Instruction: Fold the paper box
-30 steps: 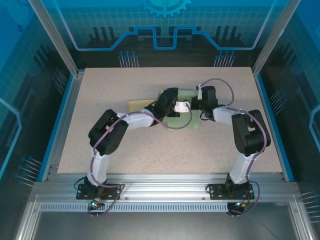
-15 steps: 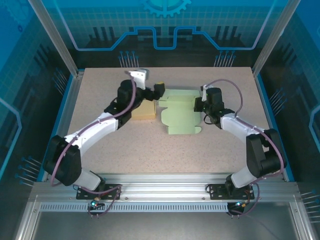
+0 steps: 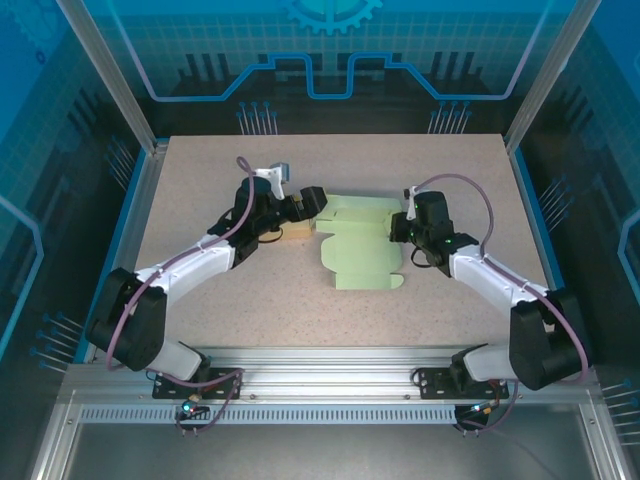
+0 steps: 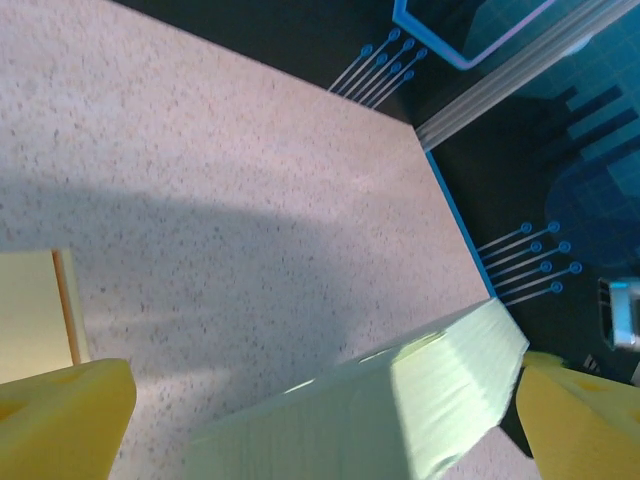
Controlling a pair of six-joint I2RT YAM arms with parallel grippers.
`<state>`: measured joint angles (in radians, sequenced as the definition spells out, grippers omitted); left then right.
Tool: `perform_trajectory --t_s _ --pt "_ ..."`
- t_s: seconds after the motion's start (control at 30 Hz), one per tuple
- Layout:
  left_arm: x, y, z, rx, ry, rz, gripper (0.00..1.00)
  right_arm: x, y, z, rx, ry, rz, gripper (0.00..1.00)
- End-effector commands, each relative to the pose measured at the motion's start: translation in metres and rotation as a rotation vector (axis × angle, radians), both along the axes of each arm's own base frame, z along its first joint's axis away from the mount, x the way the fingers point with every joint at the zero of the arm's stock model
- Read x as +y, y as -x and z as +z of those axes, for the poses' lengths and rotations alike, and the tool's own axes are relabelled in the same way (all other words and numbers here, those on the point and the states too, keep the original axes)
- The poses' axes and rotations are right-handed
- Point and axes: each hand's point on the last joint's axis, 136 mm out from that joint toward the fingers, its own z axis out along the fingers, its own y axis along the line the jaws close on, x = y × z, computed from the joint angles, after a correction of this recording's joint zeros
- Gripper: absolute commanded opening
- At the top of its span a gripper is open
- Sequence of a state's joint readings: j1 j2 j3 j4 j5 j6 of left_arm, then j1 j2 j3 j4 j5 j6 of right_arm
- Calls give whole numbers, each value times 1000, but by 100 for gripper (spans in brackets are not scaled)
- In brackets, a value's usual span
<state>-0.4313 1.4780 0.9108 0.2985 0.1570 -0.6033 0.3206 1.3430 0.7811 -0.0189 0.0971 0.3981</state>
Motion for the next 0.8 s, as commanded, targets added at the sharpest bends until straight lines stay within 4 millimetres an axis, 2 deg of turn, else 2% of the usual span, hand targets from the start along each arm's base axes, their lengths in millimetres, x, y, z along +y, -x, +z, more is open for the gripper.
perform_trajectory --t_s 0.0,0.23,0.4,0.63,0.77 --pt "-10 9 -1 4 59 -58 99 3 10 0 11 -19 2 0" --pt "-13 20 -24 67 73 -81 99 0 14 3 9 -26 -13 0" --pt "-20 27 -36 72 17 -91 99 -1 20 5 -3 -42 -18 0" --pt "-26 23 -42 59 -70 -59 99 -1 26 12 -25 -39 -21 0" --pt "-28 18 -36 41 -57 -45 99 -1 29 13 -26 -31 -17 0"
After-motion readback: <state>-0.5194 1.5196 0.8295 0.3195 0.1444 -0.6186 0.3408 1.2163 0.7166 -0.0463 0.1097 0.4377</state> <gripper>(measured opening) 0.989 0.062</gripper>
